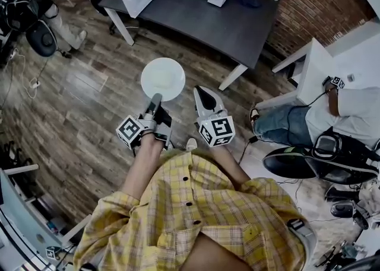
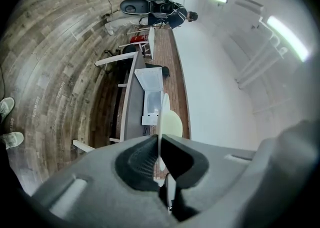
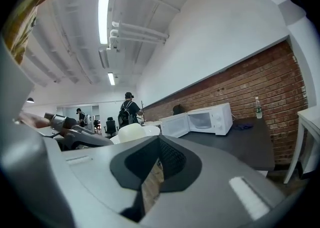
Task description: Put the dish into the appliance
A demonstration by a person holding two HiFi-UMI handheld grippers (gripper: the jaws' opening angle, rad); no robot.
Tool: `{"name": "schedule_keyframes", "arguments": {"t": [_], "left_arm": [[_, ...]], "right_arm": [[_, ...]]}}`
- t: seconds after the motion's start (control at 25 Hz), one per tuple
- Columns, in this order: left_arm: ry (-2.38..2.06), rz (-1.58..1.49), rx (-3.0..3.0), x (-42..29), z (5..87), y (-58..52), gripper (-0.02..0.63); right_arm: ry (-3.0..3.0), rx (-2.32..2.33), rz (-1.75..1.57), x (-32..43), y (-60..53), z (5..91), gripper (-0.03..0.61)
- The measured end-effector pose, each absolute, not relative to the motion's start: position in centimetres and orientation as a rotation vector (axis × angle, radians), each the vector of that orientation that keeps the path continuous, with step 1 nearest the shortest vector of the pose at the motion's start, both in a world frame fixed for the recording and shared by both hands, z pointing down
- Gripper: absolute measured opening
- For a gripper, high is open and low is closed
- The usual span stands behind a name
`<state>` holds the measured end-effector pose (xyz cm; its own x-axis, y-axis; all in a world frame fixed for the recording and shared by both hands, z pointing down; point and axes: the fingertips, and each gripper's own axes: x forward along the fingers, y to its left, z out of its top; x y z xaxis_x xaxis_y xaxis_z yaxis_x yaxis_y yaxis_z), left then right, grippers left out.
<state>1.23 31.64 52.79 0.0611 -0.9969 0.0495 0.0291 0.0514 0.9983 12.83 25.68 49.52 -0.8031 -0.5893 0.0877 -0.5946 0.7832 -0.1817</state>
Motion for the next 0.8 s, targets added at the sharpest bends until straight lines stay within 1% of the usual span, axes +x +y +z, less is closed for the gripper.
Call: {"name": "schedule_keyframes", "arguments": {"t": [0.48,0.8], "left_arm": [[-1.197,-1.217,1.134,3.5,53.0,31.1,0.009],[-1.209,-1.214,1.108,2.3,54.5,29.1,0.009]], "right_arm": [[-2.944,0.941,0.345,15.4,23.9,50.2,0.003],[-2.937,0.903,0.36,14.0,22.2,51.4,0.003]]}}
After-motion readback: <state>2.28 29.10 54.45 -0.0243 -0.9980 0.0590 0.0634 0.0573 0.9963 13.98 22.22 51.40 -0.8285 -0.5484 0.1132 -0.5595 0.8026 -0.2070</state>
